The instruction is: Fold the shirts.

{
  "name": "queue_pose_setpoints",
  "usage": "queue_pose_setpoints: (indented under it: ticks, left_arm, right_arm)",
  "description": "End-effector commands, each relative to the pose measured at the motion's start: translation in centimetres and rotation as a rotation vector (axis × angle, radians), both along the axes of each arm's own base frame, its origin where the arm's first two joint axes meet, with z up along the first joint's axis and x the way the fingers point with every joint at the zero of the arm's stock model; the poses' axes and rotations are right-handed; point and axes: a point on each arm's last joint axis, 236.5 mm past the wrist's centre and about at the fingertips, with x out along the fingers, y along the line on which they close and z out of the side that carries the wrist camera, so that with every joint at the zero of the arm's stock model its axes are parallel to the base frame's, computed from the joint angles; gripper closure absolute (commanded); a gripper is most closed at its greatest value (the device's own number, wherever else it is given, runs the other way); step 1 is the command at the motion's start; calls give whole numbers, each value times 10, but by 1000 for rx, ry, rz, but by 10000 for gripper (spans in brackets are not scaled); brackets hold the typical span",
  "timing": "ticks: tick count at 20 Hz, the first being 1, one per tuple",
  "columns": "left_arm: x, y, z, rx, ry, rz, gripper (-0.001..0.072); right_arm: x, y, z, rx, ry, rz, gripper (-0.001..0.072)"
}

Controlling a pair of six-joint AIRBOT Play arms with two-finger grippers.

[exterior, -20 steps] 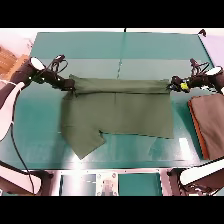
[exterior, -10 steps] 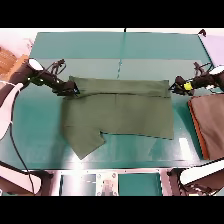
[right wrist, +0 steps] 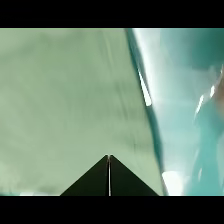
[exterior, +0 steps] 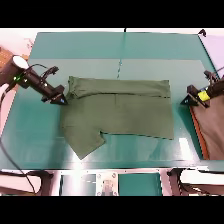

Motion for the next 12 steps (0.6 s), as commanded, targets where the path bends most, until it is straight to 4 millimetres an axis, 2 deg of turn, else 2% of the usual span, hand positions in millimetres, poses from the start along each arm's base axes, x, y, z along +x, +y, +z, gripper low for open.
queue_pose_setpoints:
  ticks: [1, 3, 4, 5, 6, 7, 10, 12]
  left_arm:
    - [-54, 9, -2, 76, -39, 56, 684]
    - [-89, 14, -7, 120, -69, 109, 684]
    - [-102, 17, -9, 143, -94, 132, 683]
    - [-111, 19, -12, 160, -111, 161, 680]
    - [-120, 20, -16, 166, -124, 185, 436]
    - [-127, 20, -23, 171, -111, 222, 115]
    - [-158, 17, -55, 178, -3, 261, 120]
    - [-168, 12, -75, 161, 25, 301, 120]
  right_arm:
    - [-69, 20, -9, -15, 13, -109, 698]
    - [-107, 38, -23, -13, 16, -168, 694]
    - [-123, 46, -32, -11, 23, -176, 589]
    - [-133, 51, -41, -16, 21, -185, 359]
    - [-139, 54, -50, -20, 20, -195, 243]
    - [-144, 56, -59, -20, 28, -204, 237]
    - [-155, 62, -82, -7, 68, -275, 237]
    - [-149, 67, -90, 19, 39, -327, 238]
